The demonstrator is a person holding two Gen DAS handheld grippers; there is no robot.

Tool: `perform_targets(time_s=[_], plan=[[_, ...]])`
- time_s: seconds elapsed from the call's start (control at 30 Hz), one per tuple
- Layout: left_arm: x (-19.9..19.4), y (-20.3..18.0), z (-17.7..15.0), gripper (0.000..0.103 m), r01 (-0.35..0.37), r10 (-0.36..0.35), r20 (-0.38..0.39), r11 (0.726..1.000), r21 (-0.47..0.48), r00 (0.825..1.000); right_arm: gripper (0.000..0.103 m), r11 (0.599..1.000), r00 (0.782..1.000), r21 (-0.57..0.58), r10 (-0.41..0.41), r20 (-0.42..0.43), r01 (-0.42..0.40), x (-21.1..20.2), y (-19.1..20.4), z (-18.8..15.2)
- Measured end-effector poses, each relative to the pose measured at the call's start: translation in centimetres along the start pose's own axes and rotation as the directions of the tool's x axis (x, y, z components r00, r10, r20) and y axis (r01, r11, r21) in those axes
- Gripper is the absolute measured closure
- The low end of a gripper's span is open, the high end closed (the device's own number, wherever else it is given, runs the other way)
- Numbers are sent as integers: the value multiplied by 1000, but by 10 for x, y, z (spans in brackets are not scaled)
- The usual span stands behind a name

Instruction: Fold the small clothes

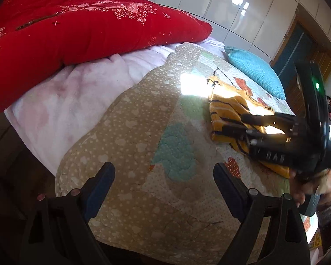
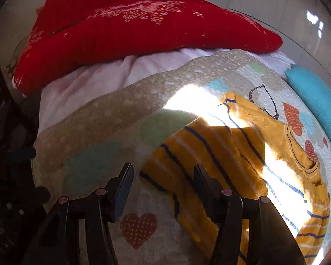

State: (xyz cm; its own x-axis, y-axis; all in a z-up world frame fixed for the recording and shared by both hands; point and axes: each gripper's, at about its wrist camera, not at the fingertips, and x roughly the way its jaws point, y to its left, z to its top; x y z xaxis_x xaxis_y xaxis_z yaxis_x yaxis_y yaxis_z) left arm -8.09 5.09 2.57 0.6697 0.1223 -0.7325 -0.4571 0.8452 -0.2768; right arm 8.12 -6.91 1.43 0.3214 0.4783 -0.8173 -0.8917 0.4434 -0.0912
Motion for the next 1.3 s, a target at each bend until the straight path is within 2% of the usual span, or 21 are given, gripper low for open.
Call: perform_targets(time_s=[0.1,0.17,0.2,0.27,0.33,0.4,0.47,0.6,0.63,0.7,0.77,0.87,1.03,1.17,1.3], plan=[[-5,4,0,13,-7,7,8,1000,-12,1000,56,974,991,-183,-136,-6,133,18,32,-13],[-7,6,-1,13,-2,2,8,1000,-22,1000,83,947,975,-242,-220,-11,211,33,39,-14],[-9,7,-1,13,0,0,10,1000,-27,1000,89,952,974,-222,-223,-24,212,39,36,-12],[-14,11,-1,13,-2,3,20,999,-36,1000,93,975,981,-130,-189,-50,182,42,25,-4],[-17,17,0,13,-9,11,28,999,-51,1000,95,993,992,-26,-116,-52,115,40,18,8],[-19,23,1,13,-14,17,34,997,-74,999,101,997,999,72,-9,-38,12,38,16,20],[-21,29,2,13,-14,18,36,996,-93,999,102,983,993,150,112,-31,-106,43,18,29],[-29,35,1,13,-28,32,40,995,-98,999,102,970,994,221,111,-10,-106,45,19,32],[-30,35,1,13,-35,39,40,995,-95,998,98,961,994,254,112,1,-109,40,14,29],[-30,35,0,13,-48,51,33,995,-89,998,89,941,995,323,99,27,-102,25,-5,17],[-27,34,-1,13,-53,55,21,995,-87,998,68,920,997,385,61,56,-78,1,-26,-3],[-20,23,-3,13,-46,46,-4,997,-69,999,49,881,994,470,-8,105,-42,-40,-61,-44],[-9,-19,-10,13,-27,28,-38,999,28,999,42,780,982,624,-154,106,55,-98,-115,-130],[1,-62,-19,13,-20,29,-68,992,127,997,40,679,975,731,-199,101,63,-125,-139,-197],[7,-100,-29,13,14,6,-103,980,198,995,39,607,971,789,-232,65,92,-132,-145,-247]])
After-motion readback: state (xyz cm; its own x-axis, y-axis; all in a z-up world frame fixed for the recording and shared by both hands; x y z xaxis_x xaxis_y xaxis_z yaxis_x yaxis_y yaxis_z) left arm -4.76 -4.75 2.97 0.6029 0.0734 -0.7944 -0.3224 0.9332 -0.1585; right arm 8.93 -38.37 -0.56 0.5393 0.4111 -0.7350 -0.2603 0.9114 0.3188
